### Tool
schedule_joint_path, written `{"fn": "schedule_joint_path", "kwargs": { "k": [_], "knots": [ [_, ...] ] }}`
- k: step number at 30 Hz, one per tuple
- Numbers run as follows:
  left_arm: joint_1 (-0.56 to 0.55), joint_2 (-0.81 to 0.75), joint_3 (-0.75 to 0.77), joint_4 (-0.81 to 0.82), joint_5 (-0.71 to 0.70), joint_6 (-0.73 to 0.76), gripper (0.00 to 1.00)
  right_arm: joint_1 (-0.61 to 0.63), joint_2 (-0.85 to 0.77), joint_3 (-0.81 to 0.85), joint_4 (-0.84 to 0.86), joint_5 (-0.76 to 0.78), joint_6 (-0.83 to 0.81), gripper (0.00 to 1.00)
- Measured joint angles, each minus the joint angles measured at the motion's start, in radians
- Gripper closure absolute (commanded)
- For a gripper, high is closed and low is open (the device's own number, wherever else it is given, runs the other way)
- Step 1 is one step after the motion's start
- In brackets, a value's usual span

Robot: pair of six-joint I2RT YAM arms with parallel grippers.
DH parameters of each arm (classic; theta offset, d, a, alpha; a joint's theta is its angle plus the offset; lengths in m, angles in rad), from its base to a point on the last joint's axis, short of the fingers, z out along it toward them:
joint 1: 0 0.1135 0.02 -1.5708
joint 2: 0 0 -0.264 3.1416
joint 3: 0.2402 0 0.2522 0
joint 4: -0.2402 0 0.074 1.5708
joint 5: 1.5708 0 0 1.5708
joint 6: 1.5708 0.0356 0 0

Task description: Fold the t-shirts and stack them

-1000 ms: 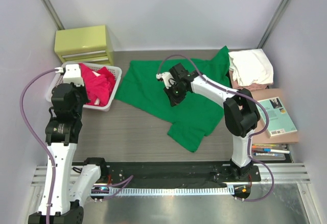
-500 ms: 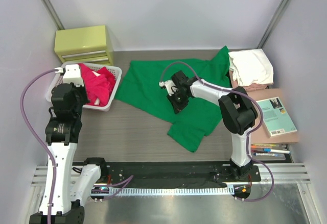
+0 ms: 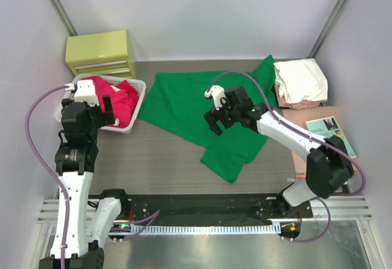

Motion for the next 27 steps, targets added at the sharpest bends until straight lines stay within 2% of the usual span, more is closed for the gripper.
{"fn": "schedule_joint_path", "kwargs": {
  "k": [1, 4, 15, 27],
  "knots": [
    [0.002, 0.001, 0.0, 0.0, 0.001, -0.002, 0.0, 0.0, -0.032, -0.016, 0.01, 0.007, -0.01, 0.0],
    [0.006, 0.006, 0.0, 0.002, 0.004, -0.006, 0.0, 0.0, -0.051, -0.025, 0.029, 0.047, -0.024, 0.0],
    [0.03, 0.029, 0.0, 0.001, 0.007, -0.006, 0.0, 0.0, 0.232, 0.033, -0.008, 0.061, -0.013, 0.0],
    [0.034, 0.051, 0.0, 0.001, 0.008, -0.005, 0.0, 0.0, 0.352, 0.113, -0.013, 0.014, 0.011, 0.0]
  ]
}}
